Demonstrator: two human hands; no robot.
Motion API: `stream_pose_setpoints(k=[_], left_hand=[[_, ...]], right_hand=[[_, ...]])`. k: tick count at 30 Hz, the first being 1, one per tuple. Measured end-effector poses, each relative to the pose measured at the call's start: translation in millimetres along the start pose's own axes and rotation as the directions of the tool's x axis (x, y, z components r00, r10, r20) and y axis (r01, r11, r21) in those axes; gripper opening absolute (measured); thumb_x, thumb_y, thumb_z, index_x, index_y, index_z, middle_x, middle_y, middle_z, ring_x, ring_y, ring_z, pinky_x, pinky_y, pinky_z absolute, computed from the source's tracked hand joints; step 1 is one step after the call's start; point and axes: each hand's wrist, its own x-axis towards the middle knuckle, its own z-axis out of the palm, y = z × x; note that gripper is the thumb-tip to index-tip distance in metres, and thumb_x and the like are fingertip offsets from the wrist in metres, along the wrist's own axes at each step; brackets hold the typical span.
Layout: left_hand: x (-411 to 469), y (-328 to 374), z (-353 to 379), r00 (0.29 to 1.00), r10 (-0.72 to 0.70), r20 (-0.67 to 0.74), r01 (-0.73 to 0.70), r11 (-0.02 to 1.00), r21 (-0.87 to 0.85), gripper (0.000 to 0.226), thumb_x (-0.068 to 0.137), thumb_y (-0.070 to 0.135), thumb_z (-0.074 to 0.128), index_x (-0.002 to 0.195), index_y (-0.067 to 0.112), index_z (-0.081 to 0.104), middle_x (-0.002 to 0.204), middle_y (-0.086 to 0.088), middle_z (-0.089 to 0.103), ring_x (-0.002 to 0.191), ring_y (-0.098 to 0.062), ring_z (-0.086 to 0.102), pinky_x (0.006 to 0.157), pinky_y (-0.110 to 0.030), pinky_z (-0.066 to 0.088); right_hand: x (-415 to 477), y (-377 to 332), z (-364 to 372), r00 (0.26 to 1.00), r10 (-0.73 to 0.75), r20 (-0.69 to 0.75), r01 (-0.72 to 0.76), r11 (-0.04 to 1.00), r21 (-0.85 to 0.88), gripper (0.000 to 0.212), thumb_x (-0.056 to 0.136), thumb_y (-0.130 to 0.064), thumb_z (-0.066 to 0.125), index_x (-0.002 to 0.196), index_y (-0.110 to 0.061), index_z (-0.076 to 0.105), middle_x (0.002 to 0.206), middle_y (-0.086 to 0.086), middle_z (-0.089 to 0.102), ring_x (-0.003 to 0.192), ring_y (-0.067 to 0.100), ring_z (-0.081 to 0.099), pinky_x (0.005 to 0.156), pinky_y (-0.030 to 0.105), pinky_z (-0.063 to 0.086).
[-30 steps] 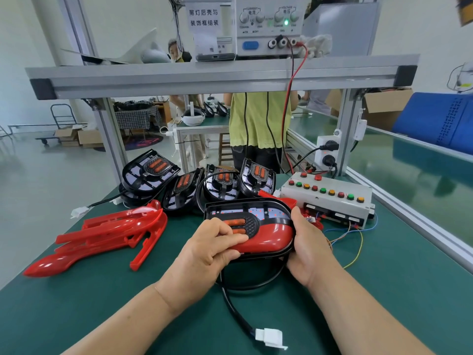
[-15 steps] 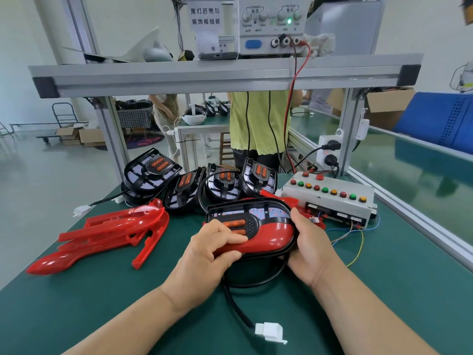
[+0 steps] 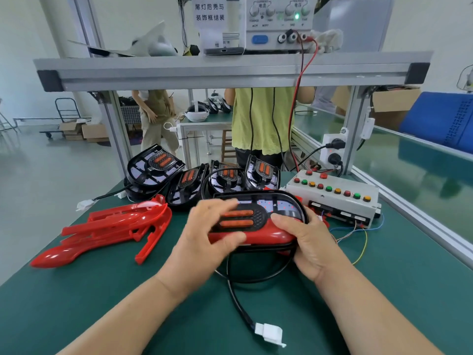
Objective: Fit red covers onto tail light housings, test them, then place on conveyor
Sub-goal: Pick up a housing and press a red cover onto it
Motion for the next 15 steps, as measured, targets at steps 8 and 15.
stream_pose_setpoints(k=[8, 15], left_hand=[[11.8, -13.3, -30.8, 0.718, -0.654, 0.237, 0.681, 0.730, -0.049, 0.065, 0.079, 0.072, 0.050, 0.096, 0.014, 0.072, 0.077, -0.001, 0.071, 0.065, -0.012, 0.061, 0.062, -0.027, 0.048], [9.7, -12.6, -24.1, 0.514, -0.582, 0.630, 0.854, 0.421, -0.307, 0.061, 0.076, 0.048, 0.066, 0.120, 0.005, 0.067, 0.104, -0.016, 0.073, 0.076, -0.017, 0.068, 0.064, -0.026, 0.056]], right_hand=[[-0.6, -3.0, -1.1, 0.999, 0.039, -0.003, -0.039, 0.999, 0.006, 0.072, 0.056, -0.005, 0.080, 0.125, -0.006, 0.061, 0.112, 0.024, 0.071, 0.083, 0.030, 0.070, 0.072, 0.042, 0.061], [-0.7, -2.7, -1.6, 1.000, 0.014, 0.019, -0.014, 1.000, 0.006, 0.070, 0.056, -0.005, 0.080, 0.124, -0.005, 0.062, 0.108, 0.020, 0.073, 0.081, 0.028, 0.071, 0.071, 0.040, 0.061]])
